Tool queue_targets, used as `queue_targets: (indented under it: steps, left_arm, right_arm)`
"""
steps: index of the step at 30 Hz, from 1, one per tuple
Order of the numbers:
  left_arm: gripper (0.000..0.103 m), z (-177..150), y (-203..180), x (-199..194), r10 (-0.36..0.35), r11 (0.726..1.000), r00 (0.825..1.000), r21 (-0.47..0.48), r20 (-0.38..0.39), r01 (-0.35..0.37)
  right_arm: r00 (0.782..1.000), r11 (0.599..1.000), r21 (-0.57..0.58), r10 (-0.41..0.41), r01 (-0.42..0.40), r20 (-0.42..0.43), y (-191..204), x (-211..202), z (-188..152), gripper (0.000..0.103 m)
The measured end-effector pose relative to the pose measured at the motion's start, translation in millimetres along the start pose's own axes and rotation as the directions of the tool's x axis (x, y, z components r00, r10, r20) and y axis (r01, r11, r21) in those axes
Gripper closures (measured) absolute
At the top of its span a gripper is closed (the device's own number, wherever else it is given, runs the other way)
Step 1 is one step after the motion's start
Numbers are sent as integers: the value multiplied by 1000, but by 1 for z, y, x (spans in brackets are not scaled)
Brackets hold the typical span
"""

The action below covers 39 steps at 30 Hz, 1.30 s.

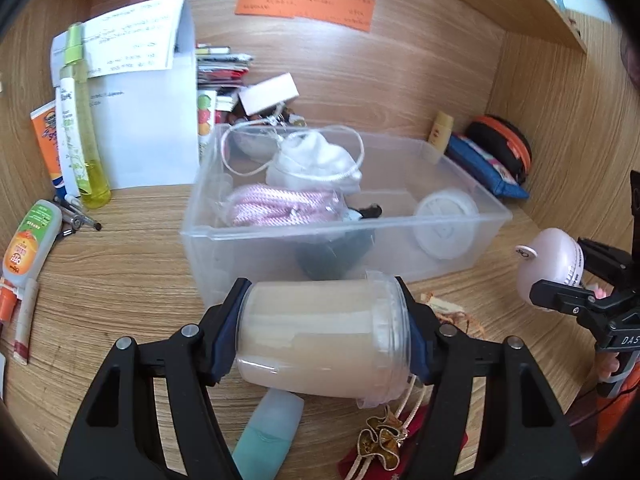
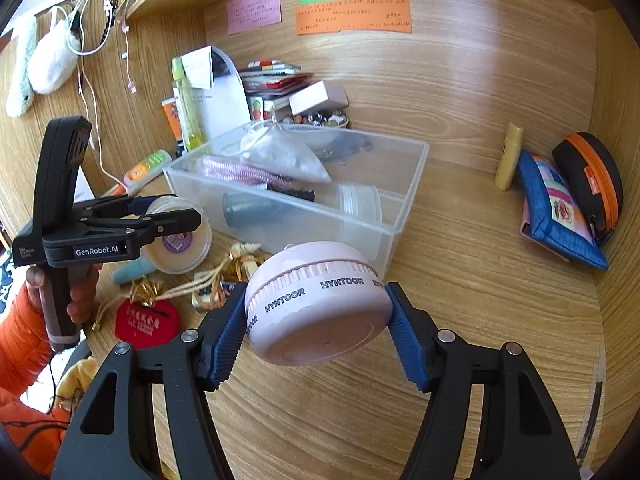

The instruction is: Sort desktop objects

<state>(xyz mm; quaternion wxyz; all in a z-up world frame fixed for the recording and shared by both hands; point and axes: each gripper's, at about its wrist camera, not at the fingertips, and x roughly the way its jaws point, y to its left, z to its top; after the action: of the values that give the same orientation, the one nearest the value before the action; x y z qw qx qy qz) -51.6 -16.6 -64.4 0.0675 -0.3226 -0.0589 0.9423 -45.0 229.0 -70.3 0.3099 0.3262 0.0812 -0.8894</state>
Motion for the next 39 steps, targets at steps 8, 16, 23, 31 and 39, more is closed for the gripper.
queue_targets:
  steps: [8, 16, 23, 31, 39]
  left_arm:
    - [36, 10, 12, -17, 30, 999, 999, -27, 31, -29]
    - [36, 24, 22, -45, 28, 999, 996, -38, 87, -25]
    - [36, 42, 30, -54, 33, 998, 993, -49, 117, -27]
    - [36, 66, 31, -49, 18, 998, 987, -57, 158, -9]
    - [36, 94, 33, -30, 0, 998, 986, -66, 164, 11]
  right_arm:
    - [999, 1000, -2, 6, -6, 41, 5, -5, 15, 40]
    - [996, 1000, -6, 9, -9, 83, 6, -8, 34, 40]
    - [993, 1000, 8, 8, -9, 114, 0, -3, 54, 40]
    - [993, 998, 58, -5, -2, 119, -16, 18, 80, 40]
    - [995, 996, 92, -5, -5, 102, -24, 42, 107, 40]
